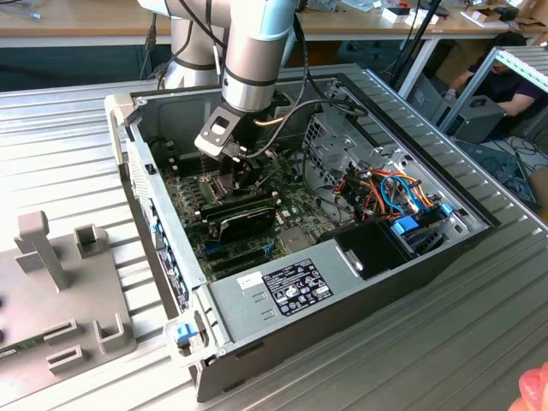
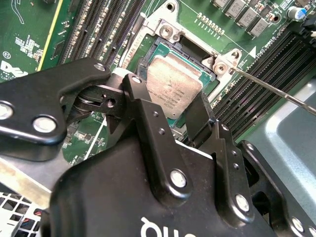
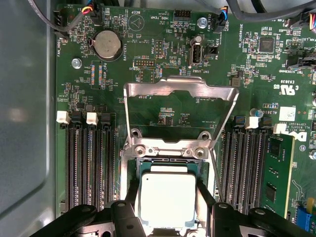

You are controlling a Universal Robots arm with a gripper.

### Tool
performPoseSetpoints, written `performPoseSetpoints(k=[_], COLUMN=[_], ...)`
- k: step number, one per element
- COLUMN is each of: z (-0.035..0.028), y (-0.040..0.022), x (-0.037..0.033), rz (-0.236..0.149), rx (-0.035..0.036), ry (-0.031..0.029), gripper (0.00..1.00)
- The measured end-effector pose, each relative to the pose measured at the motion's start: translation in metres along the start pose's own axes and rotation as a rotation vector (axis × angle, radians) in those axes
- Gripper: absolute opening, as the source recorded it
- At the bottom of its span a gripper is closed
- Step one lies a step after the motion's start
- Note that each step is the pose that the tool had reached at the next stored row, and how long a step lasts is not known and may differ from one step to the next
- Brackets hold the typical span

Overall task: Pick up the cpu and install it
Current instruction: 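Place the cpu into insertion slot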

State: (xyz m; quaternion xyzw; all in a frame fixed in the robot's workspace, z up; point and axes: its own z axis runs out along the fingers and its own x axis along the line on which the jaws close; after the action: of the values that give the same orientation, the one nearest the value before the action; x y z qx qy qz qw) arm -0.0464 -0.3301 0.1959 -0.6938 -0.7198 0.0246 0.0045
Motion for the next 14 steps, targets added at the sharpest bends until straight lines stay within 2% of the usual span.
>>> performPoseSetpoints(k=[9, 14], z=[0.0000, -0.0025], y=[0.0001, 0.0001], x=[0.0000, 0.0001], rz=[0.000, 0.000], rx=[-0.0001, -0.0005], ry=[0.0002, 0.0007], gripper=[0.55, 0.55])
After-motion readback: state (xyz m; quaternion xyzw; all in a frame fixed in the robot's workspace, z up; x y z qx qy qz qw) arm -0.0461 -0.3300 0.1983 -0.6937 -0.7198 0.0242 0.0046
